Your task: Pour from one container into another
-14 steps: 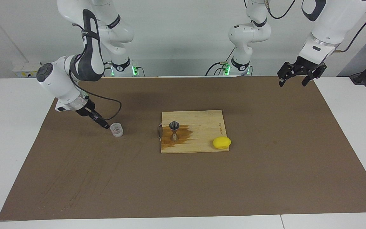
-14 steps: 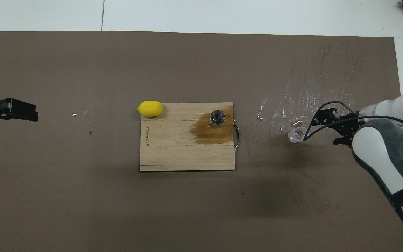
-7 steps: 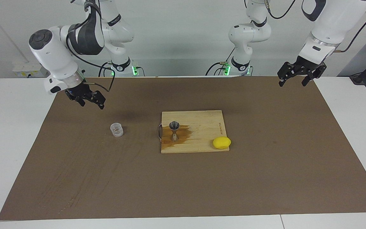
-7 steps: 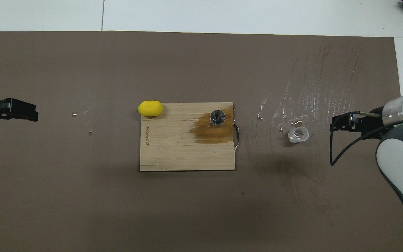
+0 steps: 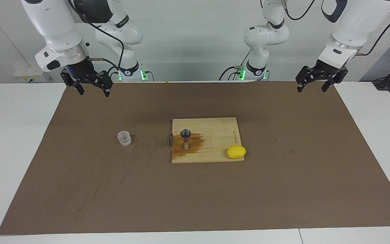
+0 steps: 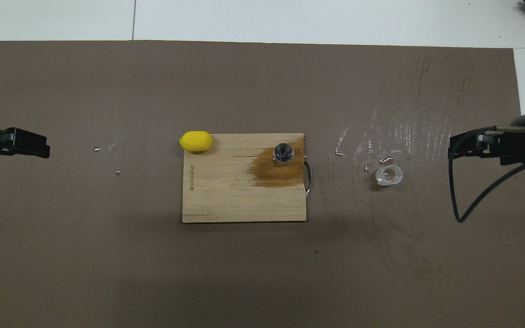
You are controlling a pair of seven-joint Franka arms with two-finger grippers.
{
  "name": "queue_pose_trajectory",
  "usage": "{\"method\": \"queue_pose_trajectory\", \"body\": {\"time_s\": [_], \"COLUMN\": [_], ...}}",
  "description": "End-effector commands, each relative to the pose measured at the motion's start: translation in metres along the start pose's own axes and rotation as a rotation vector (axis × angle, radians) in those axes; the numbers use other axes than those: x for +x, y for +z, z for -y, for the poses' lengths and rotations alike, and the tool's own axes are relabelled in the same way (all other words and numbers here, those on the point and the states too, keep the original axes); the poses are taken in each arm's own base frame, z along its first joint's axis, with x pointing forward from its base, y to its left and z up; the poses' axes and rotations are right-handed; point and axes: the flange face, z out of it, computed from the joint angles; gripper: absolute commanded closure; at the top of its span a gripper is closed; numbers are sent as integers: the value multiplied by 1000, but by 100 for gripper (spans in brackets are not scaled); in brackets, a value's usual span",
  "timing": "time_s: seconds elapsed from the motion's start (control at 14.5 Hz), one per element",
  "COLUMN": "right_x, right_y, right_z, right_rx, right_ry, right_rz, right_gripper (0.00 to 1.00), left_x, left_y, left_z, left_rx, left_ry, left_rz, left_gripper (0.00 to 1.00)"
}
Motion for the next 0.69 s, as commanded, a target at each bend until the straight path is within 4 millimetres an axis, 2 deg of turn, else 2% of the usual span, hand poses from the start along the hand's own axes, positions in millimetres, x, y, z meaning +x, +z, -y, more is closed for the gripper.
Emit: {"method": "queue_pose_trajectory", "body": {"time_s": [0.0, 0.62], "right_x": [14, 7], "right_y": [-10, 0], "right_z": [-4, -7], "right_rx": [-36, -13], "right_ry": [-20, -12], "right_rz": [24, 67], "right_gripper": [0, 0], "left_x": [-5, -5], "left_y": [0, 1], "left_z": [2, 2], "left_rx": [-7, -7], "left_ry": [-1, -1], "left_rz": [-6, -4], "left_gripper": [0, 0]}}
